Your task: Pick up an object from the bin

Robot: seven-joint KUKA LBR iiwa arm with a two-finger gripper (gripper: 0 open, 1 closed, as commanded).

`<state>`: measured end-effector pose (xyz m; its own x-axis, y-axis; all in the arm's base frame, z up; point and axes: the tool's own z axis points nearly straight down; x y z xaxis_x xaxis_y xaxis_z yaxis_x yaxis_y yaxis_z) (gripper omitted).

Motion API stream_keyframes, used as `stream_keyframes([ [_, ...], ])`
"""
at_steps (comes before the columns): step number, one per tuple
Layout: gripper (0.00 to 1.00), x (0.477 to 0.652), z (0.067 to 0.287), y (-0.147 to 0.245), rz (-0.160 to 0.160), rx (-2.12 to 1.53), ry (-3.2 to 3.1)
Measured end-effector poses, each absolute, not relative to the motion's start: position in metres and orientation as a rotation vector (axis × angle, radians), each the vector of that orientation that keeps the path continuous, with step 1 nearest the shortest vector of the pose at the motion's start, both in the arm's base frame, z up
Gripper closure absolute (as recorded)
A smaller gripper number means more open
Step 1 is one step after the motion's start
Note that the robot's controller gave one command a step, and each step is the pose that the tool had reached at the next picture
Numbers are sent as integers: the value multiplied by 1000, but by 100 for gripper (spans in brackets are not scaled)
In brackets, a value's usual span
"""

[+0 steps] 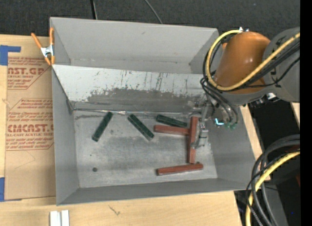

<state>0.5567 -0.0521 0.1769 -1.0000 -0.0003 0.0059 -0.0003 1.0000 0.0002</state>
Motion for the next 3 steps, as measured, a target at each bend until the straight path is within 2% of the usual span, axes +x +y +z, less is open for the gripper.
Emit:
stream_keyframes([
  [1,0,558,181,-52,1,1,-3143],
  [2,100,574,72,-31,0,14,-3146],
  [3,100,574,72,-31,1,14,-3146],
])
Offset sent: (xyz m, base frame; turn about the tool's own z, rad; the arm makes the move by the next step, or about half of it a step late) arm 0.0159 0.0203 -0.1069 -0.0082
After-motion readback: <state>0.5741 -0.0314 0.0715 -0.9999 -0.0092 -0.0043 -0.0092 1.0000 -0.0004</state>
